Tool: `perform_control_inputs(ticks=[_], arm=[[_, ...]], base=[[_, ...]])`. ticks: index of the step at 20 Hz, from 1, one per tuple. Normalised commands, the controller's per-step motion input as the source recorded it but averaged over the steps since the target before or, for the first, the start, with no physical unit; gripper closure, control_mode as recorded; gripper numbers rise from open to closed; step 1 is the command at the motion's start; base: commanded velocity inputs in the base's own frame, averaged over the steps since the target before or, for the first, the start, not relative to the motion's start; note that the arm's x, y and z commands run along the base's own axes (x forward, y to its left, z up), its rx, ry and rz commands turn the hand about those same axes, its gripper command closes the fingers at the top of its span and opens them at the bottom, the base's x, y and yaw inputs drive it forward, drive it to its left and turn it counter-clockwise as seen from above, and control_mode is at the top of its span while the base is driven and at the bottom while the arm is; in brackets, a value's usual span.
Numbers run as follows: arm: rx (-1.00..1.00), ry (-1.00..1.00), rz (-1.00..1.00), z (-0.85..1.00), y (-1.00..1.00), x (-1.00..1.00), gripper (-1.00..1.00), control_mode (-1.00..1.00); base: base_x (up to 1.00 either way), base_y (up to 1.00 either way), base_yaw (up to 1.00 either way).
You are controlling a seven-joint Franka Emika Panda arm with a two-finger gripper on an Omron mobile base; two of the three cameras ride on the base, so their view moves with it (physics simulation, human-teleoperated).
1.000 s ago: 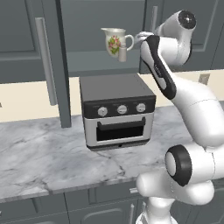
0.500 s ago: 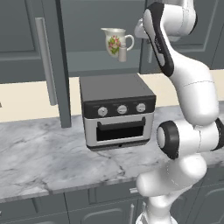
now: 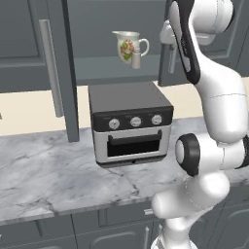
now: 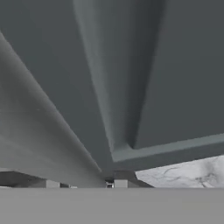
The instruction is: The dining table condiment station is running low on shaker. Refill the condiment station by opening the cabinet and taking the shaker from the cabinet and placing it on the dining table.
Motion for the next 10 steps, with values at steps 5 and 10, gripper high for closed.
perform_control_inputs(ticks=[5, 10], arm=[[-0.02, -0.40, 0.00, -0.31, -1.00, -1.00, 1.00, -1.00], [-0.01, -0.31, -0.02, -0.11, -1.00, -1.00, 1.00, -1.00]], base=[[0.00, 0.00, 0.00], [0.00, 0.00, 0.00]])
